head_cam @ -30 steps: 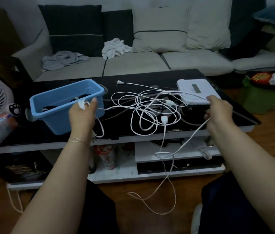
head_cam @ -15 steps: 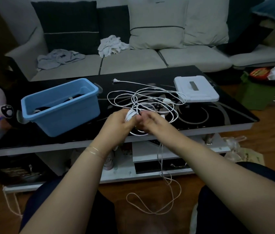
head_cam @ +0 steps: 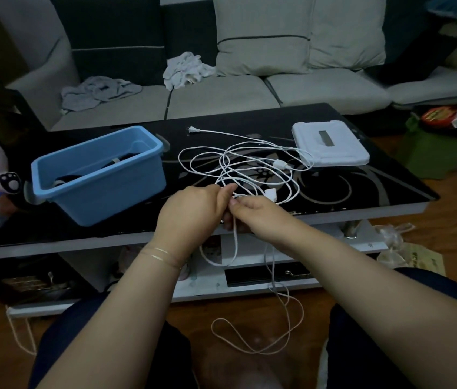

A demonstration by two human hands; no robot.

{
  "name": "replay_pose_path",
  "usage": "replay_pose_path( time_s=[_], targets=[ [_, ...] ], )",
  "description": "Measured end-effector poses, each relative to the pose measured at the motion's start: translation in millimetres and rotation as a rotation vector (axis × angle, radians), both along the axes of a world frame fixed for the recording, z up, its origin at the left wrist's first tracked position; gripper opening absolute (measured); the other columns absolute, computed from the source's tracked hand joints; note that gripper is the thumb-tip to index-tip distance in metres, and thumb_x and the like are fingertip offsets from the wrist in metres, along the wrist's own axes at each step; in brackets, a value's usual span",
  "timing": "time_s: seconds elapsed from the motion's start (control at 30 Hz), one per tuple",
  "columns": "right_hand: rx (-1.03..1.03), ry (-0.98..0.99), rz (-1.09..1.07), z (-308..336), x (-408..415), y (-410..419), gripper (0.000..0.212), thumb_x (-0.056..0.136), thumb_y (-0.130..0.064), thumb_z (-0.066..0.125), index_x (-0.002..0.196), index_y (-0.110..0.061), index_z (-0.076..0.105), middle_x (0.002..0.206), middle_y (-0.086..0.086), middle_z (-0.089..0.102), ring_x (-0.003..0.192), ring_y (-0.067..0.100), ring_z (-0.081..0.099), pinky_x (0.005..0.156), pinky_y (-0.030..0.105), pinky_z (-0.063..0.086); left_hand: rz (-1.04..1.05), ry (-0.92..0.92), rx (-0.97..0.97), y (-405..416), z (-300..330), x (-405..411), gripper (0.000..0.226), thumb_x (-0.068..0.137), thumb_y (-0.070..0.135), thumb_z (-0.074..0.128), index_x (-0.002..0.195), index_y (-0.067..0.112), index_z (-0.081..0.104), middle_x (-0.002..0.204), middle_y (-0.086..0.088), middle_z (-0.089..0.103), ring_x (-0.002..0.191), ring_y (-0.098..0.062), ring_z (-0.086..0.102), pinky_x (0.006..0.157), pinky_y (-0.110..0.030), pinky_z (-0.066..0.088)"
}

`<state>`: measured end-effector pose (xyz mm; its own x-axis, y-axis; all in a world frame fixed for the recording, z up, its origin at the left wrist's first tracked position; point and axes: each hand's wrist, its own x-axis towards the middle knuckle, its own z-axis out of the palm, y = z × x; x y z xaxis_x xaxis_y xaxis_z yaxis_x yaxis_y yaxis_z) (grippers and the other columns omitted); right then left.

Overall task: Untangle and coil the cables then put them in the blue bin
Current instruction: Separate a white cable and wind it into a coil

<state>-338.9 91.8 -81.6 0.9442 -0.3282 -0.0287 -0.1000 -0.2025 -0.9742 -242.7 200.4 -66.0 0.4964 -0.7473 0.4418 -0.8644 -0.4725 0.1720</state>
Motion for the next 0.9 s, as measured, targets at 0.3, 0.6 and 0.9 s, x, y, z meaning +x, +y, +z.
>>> replay_pose_path(
  time_s=[0.3,0.6,0.9],
  targets=[
    [-0.356,-0.062,0.033,18.8,-16.7,-20.9,0.028,0.094,-0.035,0.056,0.074,-0.020,0.066,0.054,-0.013,0.049,0.053,0.006,0.041,0.054,0.023,0.035,-0.040,0.352,-0.054,1.3,6.6,-0.7,0.060,0.099,0.053,0.028,0.060,0.021,0.059,0.052,0.003,0.057,0.055,-0.015,0.056,0.054,-0.030,0.038],
    [-0.017,-0.192,-0.136,10.2,-6.8,-22.8,0.056,0.079,-0.050,0.058,0.083,0.006,0.055,0.046,-0.003,0.042,0.040,0.008,0.033,0.041,0.020,0.027,-0.407,1.414,-0.437,-7.4,3.5,-10.8,0.057,0.103,0.046,0.033,0.062,0.019,0.062,0.044,-0.005,0.052,0.030,-0.010,0.028,0.037,-0.017,0.027],
    [0.128,-0.142,-0.179,0.1,-1.5,-18.8,0.029,0.096,-0.042,0.051,0.084,-0.016,0.050,0.046,-0.005,0.050,0.036,0.009,0.038,0.036,0.017,0.027,-0.602,1.729,-0.341,-6.3,4.4,-11.9,0.060,0.096,0.046,0.028,0.086,0.010,0.075,0.040,0.007,0.028,0.041,-0.008,0.033,0.050,-0.023,0.042]
  ],
)
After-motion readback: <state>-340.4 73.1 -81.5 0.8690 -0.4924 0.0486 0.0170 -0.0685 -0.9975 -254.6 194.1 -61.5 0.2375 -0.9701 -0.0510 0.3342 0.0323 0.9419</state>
